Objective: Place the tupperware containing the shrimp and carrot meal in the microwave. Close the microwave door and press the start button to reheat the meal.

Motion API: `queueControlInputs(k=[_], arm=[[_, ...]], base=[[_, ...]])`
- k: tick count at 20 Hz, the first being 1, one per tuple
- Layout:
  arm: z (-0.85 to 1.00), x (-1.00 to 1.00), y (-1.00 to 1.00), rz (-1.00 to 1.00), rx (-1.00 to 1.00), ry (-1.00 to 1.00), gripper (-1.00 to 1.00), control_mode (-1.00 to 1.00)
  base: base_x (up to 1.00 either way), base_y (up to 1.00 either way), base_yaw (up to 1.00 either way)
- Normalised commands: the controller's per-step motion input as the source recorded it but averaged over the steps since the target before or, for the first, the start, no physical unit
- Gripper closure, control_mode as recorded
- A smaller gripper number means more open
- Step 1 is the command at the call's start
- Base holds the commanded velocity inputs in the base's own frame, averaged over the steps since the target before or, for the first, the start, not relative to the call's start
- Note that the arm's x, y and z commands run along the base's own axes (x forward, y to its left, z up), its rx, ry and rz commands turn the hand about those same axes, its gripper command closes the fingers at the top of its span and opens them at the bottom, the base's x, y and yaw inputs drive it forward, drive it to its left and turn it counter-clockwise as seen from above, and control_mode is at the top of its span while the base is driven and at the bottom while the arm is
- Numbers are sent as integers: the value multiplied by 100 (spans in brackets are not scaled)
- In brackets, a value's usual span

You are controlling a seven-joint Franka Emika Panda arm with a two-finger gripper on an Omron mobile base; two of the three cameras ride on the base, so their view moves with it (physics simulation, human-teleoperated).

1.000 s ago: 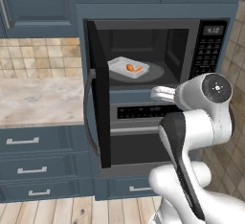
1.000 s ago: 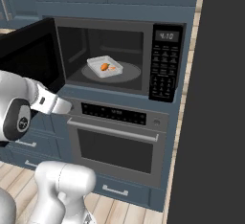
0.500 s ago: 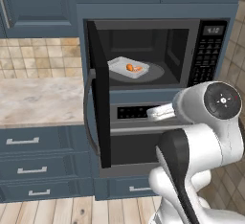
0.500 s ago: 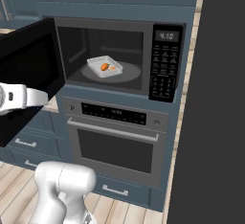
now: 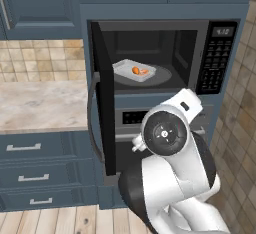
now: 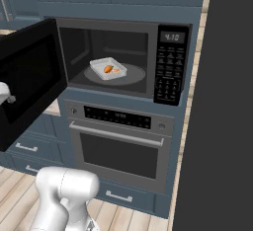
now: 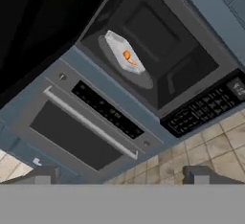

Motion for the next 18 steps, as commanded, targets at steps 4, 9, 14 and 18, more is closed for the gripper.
queueControlInputs(k=[4, 9, 14, 18], arm=[[-4, -34, 62, 0, -50, -3, -100, -100], [0, -11, 80, 0, -43, -1, -100, -100], [0, -3, 88, 0, -37, 0, -100, -100], [0, 0, 78, -3, -27, 0, -100, -100]], base=[[0, 0, 0], [0, 0, 0], [0, 0, 0], [0, 0, 0]])
